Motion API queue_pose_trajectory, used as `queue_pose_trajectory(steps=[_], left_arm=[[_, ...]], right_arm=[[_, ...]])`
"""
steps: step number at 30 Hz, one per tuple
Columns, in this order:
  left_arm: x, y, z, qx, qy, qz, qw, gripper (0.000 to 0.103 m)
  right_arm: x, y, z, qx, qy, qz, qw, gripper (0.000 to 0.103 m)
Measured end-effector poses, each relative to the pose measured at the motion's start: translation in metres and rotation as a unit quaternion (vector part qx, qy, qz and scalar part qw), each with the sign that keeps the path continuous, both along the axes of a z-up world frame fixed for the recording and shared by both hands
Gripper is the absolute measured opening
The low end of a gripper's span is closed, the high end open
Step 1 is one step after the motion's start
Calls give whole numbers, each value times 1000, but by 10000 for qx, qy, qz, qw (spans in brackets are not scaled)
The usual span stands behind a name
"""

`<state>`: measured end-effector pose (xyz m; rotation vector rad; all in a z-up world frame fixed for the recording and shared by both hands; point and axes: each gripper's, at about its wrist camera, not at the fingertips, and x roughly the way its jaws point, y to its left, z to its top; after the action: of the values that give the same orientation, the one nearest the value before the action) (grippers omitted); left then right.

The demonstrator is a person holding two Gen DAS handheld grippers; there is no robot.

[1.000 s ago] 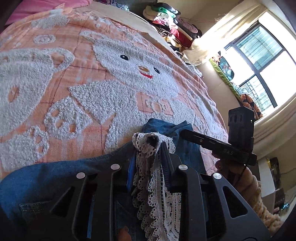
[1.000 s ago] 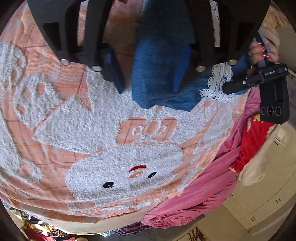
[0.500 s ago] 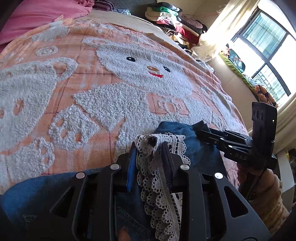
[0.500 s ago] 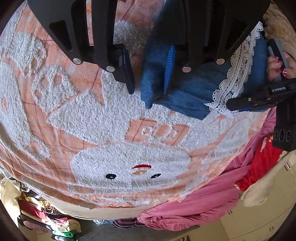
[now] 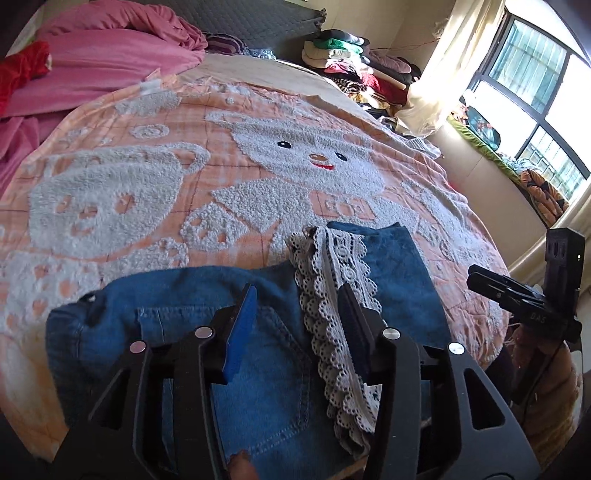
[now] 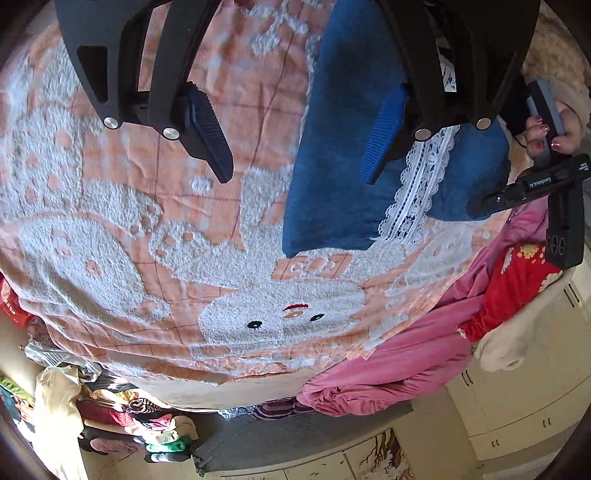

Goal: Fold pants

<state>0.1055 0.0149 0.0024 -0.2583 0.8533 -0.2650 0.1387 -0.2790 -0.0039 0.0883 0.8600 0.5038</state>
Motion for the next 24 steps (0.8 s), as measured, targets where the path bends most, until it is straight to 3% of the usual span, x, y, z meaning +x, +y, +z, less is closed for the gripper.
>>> queue_pose_trajectory(steps=[5,10,13,15,20,24], left_arm=[[-34,-6,-2,-192,99,-122,9997,39],[-58,-16,-19,-738,502,-365,9953,38],[-66,-26,-33,-597,693,-394,9950,38],[-67,-28,-42,-570,847,-372,9941,38],[-64,-34,-60,-1230,1198,-511,9838,38],[-55,-39,-77,-1230,1346,-315,9827,38]], right_arm=[[-37,9,-11,-247,44,134,9996,71],[-60,17,-24,-225,186,233,9993,71],[-65,21,-31,-183,275,289,9990,71],[-66,23,-35,-198,315,305,9988,71],[-66,31,-47,-195,426,471,9978,71],[-62,30,-60,-100,504,443,9977,72]])
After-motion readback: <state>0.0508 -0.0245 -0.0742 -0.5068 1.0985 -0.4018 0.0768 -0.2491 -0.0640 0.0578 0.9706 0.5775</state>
